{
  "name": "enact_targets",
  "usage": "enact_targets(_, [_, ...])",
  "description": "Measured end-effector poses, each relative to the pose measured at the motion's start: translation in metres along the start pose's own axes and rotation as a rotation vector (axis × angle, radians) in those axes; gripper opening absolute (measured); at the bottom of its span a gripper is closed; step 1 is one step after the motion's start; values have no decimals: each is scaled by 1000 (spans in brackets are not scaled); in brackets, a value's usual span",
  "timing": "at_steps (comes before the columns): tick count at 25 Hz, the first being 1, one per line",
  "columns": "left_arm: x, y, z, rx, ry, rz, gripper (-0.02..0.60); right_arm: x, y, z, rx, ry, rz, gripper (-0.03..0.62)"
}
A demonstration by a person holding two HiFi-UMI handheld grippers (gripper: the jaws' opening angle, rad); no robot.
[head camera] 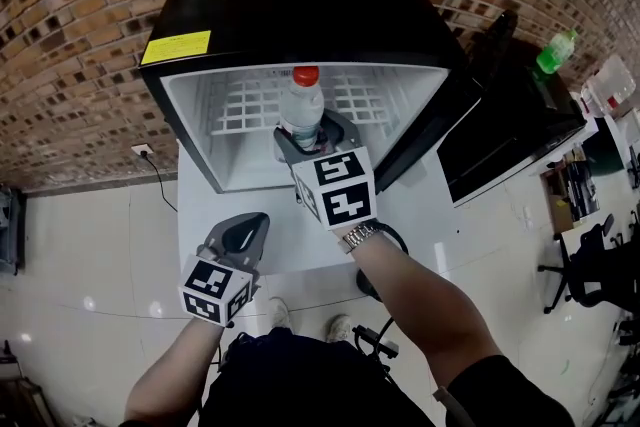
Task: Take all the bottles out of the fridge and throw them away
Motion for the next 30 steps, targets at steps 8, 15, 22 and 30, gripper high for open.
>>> enact_targets(8, [-48,-28,-7,30,-29,-66,5,-8,69,-44,17,-48,-5,285])
enact_targets(15, [-108,-61,-20,83,-62,-156,4,-26,144,-102,74,-113,-58,285])
enact_targets(22, [-178,-95,-46,150,-97,-242,4,-48,223,-176,155,-181,-121,285])
enact_targets(30, [-258,-132,-95,252,-138,-329,4,-62,302,-275,261,-297,-173,285])
Point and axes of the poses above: the fingertips, and each gripper's own axes: y backward along the fingers, x to its left, z out of its top, the point moved 4 cm from there along y, backward along the fingers, and after that the axes turned 10 degrees about y, right-handed, at the moved point
